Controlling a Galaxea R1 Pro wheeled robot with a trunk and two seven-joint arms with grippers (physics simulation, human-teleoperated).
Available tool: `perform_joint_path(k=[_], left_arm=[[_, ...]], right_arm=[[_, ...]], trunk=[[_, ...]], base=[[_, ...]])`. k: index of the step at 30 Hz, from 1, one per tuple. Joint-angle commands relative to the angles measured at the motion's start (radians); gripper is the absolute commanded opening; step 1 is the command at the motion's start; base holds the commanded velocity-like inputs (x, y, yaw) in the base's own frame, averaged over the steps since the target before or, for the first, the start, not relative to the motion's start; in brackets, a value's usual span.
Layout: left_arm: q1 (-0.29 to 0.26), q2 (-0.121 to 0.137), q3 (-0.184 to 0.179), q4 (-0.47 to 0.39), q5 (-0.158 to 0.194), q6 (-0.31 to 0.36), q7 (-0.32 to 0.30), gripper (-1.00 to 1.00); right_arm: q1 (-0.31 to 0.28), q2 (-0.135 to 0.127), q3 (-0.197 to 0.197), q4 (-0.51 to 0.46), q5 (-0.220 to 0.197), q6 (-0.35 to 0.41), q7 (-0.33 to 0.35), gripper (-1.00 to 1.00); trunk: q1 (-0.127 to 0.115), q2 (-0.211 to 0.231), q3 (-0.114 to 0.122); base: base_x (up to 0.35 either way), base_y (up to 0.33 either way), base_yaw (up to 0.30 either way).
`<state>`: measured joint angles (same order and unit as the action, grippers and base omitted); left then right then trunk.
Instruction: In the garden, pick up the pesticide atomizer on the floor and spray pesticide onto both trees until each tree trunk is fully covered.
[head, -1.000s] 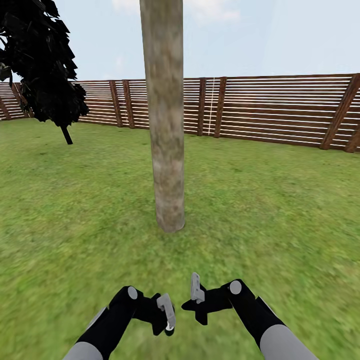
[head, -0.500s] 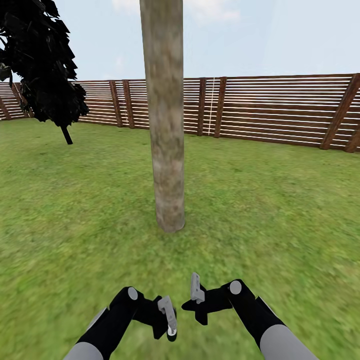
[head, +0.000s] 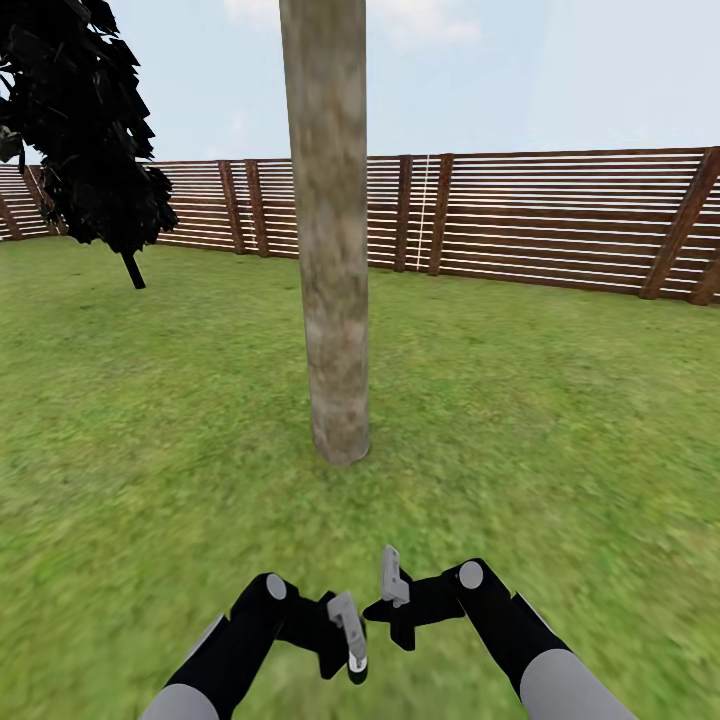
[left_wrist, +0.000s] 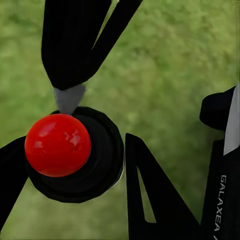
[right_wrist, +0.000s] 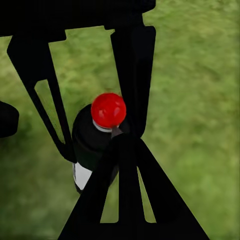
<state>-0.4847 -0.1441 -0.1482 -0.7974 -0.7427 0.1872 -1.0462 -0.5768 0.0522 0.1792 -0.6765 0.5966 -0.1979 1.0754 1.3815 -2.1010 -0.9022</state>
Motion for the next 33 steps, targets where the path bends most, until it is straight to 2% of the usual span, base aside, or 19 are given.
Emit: perform_joint_path(k=[1, 3, 4, 10, 14, 17, 22, 23, 25, 27, 28, 29, 30, 31, 32, 33], left_arm=[[0.0, -0.003, 0.001, 0.0, 0.004, 0.0, 0.0, -1.0], [0.0, -0.005, -0.001, 0.0, 0.041, -0.001, 0.0, -1.0], [0.0, -0.005, -0.002, 0.0, 0.046, -0.002, 0.0, -1.0], [0.0, -0.003, -0.002, 0.002, 0.049, -0.002, 0.001, -1.0], [0.001, 0.012, -0.004, 0.004, 0.035, -0.001, 0.004, -1.0], [0.001, 0.056, -0.004, 0.004, 0.03, 0.002, 0.006, -1.0], [0.001, 0.211, 0.01, 0.0, 0.033, 0.01, 0.013, -1.0], [0.001, 0.233, 0.025, 0.0, 0.034, 0.01, 0.014, -1.0], [0.002, 0.259, 0.073, 0.002, 0.034, 0.01, 0.014, -1.0], [0.005, 0.268, 0.161, 0.003, 0.033, 0.014, 0.032, -1.0], [0.007, 0.266, 0.204, 0.003, 0.033, 0.016, 0.069, -1.0], [0.01, 0.262, 0.245, 0.003, 0.035, 0.018, 0.125, -1.0], [0.012, 0.259, 0.28, 0.004, 0.041, 0.024, 0.178, -1.0], [0.013, 0.258, 0.294, 0.004, 0.044, 0.032, 0.198, -1.0], [0.013, 0.252, 0.317, 0.004, 0.058, 0.055, 0.221, -1.0], [0.014, 0.24, 0.347, 0.005, 0.089, 0.08, 0.244, -1.0]], right_arm=[[0.0, 0.0, 0.0, 0.0, 0.0, 0.0, 0.0, -1.0], [0.0, 0.0, 0.0, 0.0, 0.0, 0.0, 0.0, -1.0], [0.0, 0.0, 0.0, 0.0, 0.0, 0.0, 0.0, -1.0], [0.0, 0.0, 0.0, 0.0, 0.0, 0.0, 0.001, -1.0], [0.0, 0.0, 0.0, -0.001, 0.0, 0.0, 0.001, -1.0], [0.0, 0.0, 0.0, -0.001, 0.0, 0.0, 0.001, -1.0], [0.0, -0.005, -0.002, 0.0, 0.0, -0.001, 0.0, -1.0], [0.0, -0.008, -0.003, 0.0, 0.001, -0.002, 0.0, -1.0], [0.0, -0.016, -0.006, 0.013, 0.001, -0.004, -0.004, -1.0], [0.001, -0.056, -0.011, 0.069, -0.002, -0.006, -0.013, -1.0], [0.002, -0.079, -0.017, 0.098, -0.005, -0.006, -0.049, -1.0], [0.003, -0.099, -0.052, 0.153, -0.005, -0.006, -0.148, -1.0], [0.004, -0.108, -0.111, 0.238, -0.006, -0.005, -0.276, -1.0], [0.004, -0.111, -0.143, 0.285, -0.006, -0.006, -0.34, 1.0], [0.004, -0.118, -0.2, 0.355, -0.006, -0.006, -0.444, 1.0], [0.004, -0.127, -0.263, 0.414, -0.006, -0.006, -0.565, 1.0]], trunk=[[0.0, 0.0, 0.0], [0.0, 0.0, 0.0], [0.0, 0.0, 0.0], [0.0, 0.0, 0.0], [0.0, 0.0, 0.0], [0.0, 0.0, 0.0], [0.0, 0.0, 0.0], [0.0, 0.0, 0.0], [0.0, 0.0, 0.0], [0.0, 0.0, 0.0], [0.0, 0.0, 0.0], [0.0, 0.0, 0.0], [0.0, 0.0, 0.0], [0.0, 0.0, 0.0], [0.0, 0.0, 0.0], [0.0, 0.0, 0.0]], base=[[0.0, 0.0, 0.0], [0.0, 0.0, 0.0], [0.0, 0.0, 0.0], [0.0, 0.0, 0.0], [0.0, 0.0, 0.0], [0.0, 0.0, 0.0], [0.0, 0.0, 0.0], [0.0, 0.0, 0.0], [0.0, 0.0, 0.0], [0.0, 0.0, 0.0], [0.0, 0.0, 0.0], [0.0, 0.0, 0.0], [0.0, 0.0, 0.0], [0.0, 0.0, 0.0], [0.0, 0.0, 0.0], [0.0, 0.0, 0.0]])
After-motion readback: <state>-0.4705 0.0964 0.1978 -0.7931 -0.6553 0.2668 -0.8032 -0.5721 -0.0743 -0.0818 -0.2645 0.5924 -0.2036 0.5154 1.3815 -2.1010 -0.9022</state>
